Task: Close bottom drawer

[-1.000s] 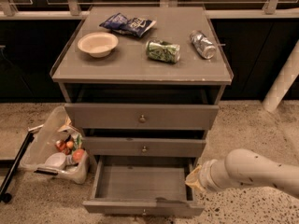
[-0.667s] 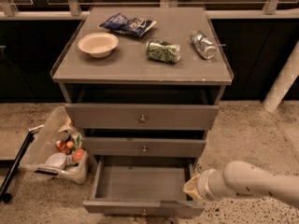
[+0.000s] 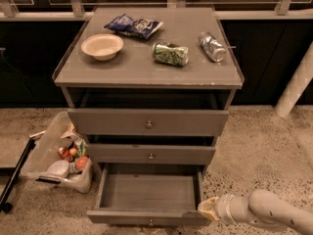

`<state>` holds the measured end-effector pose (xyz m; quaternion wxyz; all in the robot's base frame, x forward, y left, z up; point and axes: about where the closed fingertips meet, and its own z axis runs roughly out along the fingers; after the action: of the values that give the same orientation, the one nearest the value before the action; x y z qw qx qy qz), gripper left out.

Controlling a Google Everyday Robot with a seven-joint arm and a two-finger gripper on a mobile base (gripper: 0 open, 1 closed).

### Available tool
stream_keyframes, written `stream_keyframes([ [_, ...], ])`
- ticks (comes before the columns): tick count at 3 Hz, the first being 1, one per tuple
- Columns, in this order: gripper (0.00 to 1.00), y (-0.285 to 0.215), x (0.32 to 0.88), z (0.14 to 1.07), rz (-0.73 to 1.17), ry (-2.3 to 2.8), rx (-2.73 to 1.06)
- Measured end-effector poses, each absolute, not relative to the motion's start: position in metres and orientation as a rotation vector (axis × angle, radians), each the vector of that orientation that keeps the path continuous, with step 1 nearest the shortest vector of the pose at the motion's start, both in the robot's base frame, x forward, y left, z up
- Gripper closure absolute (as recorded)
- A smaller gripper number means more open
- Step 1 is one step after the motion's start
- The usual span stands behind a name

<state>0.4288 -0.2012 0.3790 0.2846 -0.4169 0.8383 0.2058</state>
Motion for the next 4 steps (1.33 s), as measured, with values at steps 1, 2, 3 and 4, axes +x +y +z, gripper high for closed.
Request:
stream_keyframes([
  [1,1.00,-0.214,0.425,0.337,0.652,2.272,-1.022],
  [2,1.00,-0.214,0.425,0.338,0.651,2.271,-1.024],
  [3,1.00,-0.204,0.424,0.322,0.646,2.247,-1.014],
  [4,1.00,-0.192,0.432,0.303,0.601,2.201,-1.001],
])
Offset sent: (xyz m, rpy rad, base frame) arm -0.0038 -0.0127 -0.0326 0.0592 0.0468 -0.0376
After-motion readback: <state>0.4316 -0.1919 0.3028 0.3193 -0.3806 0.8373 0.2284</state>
